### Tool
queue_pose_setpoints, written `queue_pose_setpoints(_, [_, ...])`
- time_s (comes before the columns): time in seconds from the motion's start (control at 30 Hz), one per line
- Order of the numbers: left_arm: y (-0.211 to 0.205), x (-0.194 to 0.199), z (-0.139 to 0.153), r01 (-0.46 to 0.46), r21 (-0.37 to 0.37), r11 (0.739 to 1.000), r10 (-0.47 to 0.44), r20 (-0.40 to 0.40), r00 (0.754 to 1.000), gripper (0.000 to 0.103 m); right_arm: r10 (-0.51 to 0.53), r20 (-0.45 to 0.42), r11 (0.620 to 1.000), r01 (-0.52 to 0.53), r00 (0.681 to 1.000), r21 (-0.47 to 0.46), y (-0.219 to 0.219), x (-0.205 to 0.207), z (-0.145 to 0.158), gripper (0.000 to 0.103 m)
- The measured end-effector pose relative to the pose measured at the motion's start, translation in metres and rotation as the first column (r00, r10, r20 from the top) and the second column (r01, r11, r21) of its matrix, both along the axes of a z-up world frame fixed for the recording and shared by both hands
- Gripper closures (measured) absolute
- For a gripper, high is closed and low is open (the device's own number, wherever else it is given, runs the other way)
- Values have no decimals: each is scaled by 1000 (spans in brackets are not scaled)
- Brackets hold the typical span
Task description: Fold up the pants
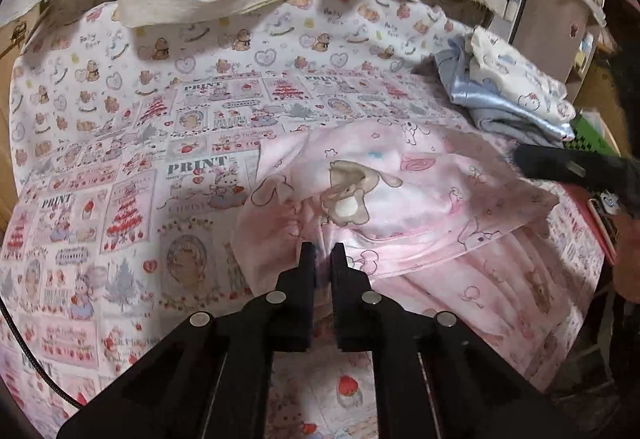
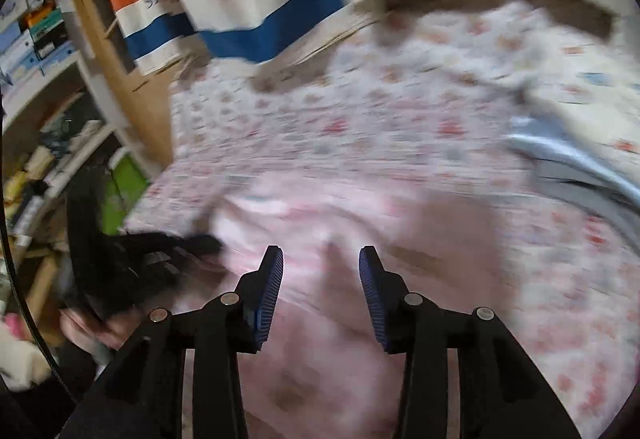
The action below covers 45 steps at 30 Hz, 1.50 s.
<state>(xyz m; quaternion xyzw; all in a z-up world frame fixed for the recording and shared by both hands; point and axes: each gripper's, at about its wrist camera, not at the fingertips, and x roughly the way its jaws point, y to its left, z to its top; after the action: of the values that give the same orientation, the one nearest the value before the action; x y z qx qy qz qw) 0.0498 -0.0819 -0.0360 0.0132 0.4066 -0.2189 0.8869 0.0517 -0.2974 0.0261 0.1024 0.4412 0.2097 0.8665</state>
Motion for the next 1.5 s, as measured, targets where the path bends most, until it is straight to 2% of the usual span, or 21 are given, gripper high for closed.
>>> queue_pose_setpoints(0.07, [5, -9, 4, -8, -20, 1000, 9, 26, 1000, 96, 56, -106, 996, -47, 993, 77, 24, 32, -8, 62])
queue_pose_setpoints(0.17, [11, -15, 8, -18, -46, 999, 20, 39, 999, 96, 16, -196, 996, 2, 980, 91, 49, 71, -22, 62])
queue_pose_setpoints(0.3, [18, -18, 3, -33, -64, 997, 34, 11, 999, 96, -71, -205, 997, 77, 976, 18, 67, 101, -29, 61])
queue_pose_setpoints(0.33, [19, -18, 1, -33, -69, 997, 33, 2, 999, 96, -62, -206, 998, 63, 976, -4, 72, 105, -31, 60])
queue_pose_setpoints(0.4, [21, -20, -2, -30, -71, 997, 28, -16, 999, 96, -30, -205, 999, 21, 978, -44, 78, 110, -34, 53])
queue_pose_setpoints(0.53, [25, -22, -6, -28, -95, 995, 23, -48, 999, 96, 7, -166, 987, -34, 986, -156, 91, 109, -38, 50])
queue_pose_setpoints(0.57, [25, -22, -6, -29, -94, 995, 24, -50, 998, 97, 1, -165, 984, -30, 986, -173, 92, 110, -40, 58])
queue_pose_setpoints(0.6, [25, -22, -6, -31, -95, 995, 27, -52, 998, 96, -5, -170, 980, -29, 986, -197, 94, 111, -44, 73])
queue_pose_setpoints(0.63, [26, -22, -6, -34, -98, 995, 29, -58, 998, 97, -6, -176, 976, -32, 984, -217, 95, 113, -48, 82])
queue_pose_setpoints(0.67, [27, -21, -6, -37, -103, 994, 30, -65, 997, 97, -2, -181, 976, -37, 984, -216, 95, 114, -52, 96])
queue_pose_setpoints(0.7, [27, -21, -6, -39, -108, 993, 31, -70, 997, 97, 1, -182, 977, -39, 983, -208, 94, 115, -53, 100])
queue_pose_setpoints(0.83, [27, -22, -7, -42, -106, 993, 34, -75, 997, 97, -11, -101, 988, -5, 995, -155, 86, 117, -46, 102])
queue_pose_setpoints(1.0, [25, -27, -5, -28, -92, 995, 22, -66, 998, 96, -39, -72, 998, 36, 997, -46, 71, 124, -34, 102])
queue_pose_setpoints(1.07, [25, -29, -3, -25, -79, 997, 20, -57, 998, 95, -21, -25, 999, 21, 999, -25, 66, 116, -27, 101])
queue_pose_setpoints(1.13, [28, -30, 3, -23, -74, 997, 20, -42, 999, 95, -18, 11, 999, 18, 1000, -38, 58, 104, -20, 96])
queue_pose_setpoints(1.17, [31, -31, 6, -18, -76, 997, 15, -33, 999, 93, -15, 24, 999, 15, 1000, -33, 51, 97, -16, 81])
queue_pose_setpoints(1.2, [33, -31, 10, -13, -76, 997, 11, -28, 1000, 89, -19, 36, 1000, 20, 999, -24, 44, 90, -13, 60])
queue_pose_setpoints(1.23, [37, -32, 15, -11, -83, 997, 9, -25, 1000, 87, -37, 56, 999, 38, 998, -10, 32, 80, -8, 52])
queue_pose_setpoints(1.33, [44, -28, 30, -26, -88, 996, 26, 0, 1000, 84, -76, 63, 997, 75, 995, 13, -7, 56, 3, 50])
queue_pose_setpoints(1.5, [34, 4, 49, -59, -32, 998, 60, 56, 997, 76, -234, 58, 972, 232, 970, 44, -84, 27, 15, 50])
